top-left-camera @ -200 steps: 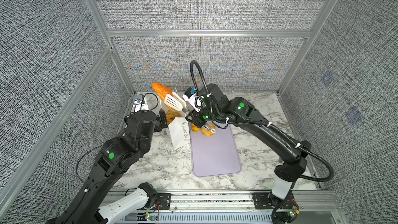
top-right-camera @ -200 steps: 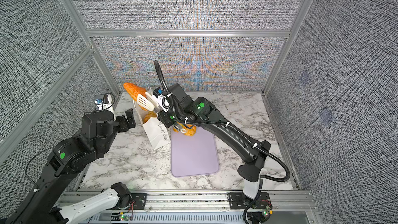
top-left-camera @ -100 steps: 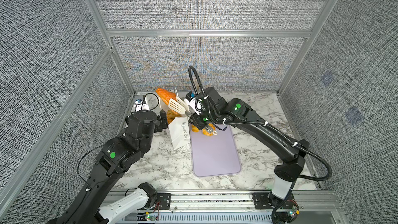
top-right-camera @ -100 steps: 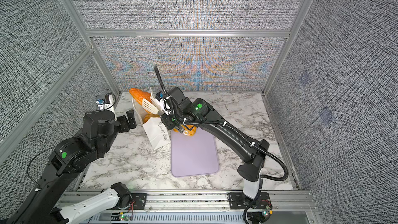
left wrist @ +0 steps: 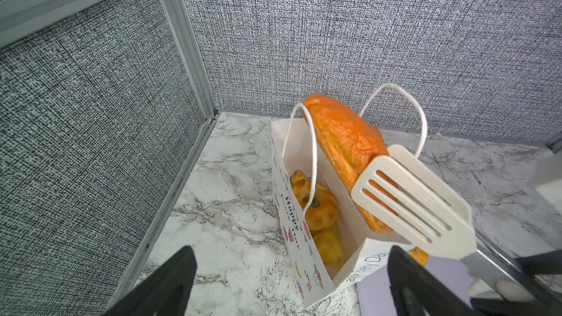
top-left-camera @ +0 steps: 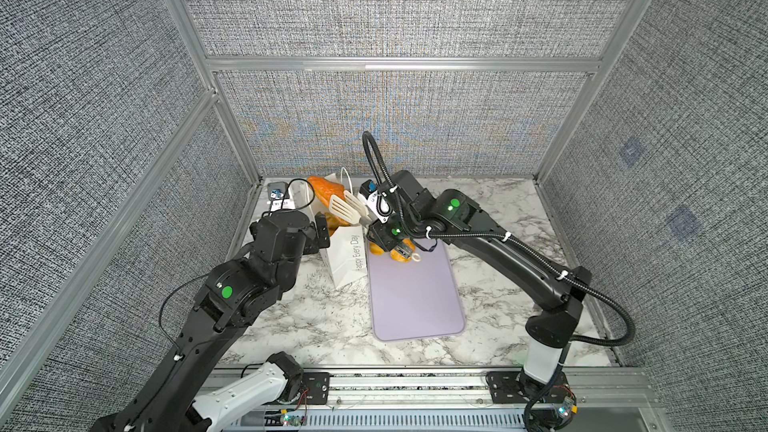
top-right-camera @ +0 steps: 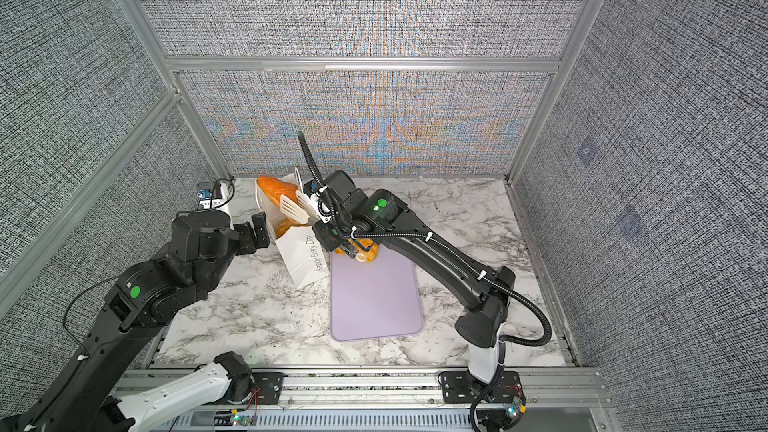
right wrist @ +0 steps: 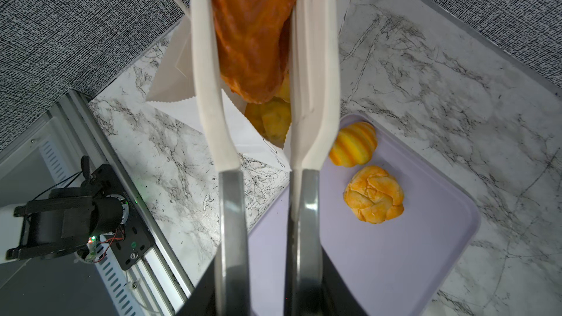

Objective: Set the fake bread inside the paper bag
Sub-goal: 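Lower the baguette into the bag opening with the tongs, then open the tongs and move them back over the tray while left lowers the bag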

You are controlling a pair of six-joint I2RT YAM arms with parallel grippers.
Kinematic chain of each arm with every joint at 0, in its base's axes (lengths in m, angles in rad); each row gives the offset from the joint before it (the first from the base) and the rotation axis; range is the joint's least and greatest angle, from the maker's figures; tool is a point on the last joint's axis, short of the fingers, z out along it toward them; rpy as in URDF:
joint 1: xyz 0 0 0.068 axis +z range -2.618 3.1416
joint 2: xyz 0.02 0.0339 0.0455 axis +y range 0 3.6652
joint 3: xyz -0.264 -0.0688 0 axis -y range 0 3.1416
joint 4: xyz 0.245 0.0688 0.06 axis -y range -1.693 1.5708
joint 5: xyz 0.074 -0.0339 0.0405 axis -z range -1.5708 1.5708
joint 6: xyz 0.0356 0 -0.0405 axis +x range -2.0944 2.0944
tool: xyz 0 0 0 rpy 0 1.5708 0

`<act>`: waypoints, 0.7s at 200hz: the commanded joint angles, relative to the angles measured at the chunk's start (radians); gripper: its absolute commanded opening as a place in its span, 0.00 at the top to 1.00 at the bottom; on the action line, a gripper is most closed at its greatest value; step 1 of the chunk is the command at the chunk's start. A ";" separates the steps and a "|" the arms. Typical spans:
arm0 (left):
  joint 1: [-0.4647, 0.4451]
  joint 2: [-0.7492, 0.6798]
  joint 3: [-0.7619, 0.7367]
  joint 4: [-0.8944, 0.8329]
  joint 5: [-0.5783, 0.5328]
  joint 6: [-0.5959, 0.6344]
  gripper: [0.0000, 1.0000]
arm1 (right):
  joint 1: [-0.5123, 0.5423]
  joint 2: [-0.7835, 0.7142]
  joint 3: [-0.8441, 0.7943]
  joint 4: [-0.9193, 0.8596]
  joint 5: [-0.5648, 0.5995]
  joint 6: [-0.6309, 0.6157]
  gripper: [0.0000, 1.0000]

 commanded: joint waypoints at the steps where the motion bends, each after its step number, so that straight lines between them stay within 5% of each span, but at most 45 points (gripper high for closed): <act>1: 0.002 0.002 0.001 0.032 0.010 0.007 0.01 | -0.001 0.003 0.014 0.012 0.025 -0.001 0.61; 140: 0.000 -0.001 -0.016 0.051 0.077 0.011 0.01 | -0.006 0.002 0.066 -0.031 0.071 -0.028 0.48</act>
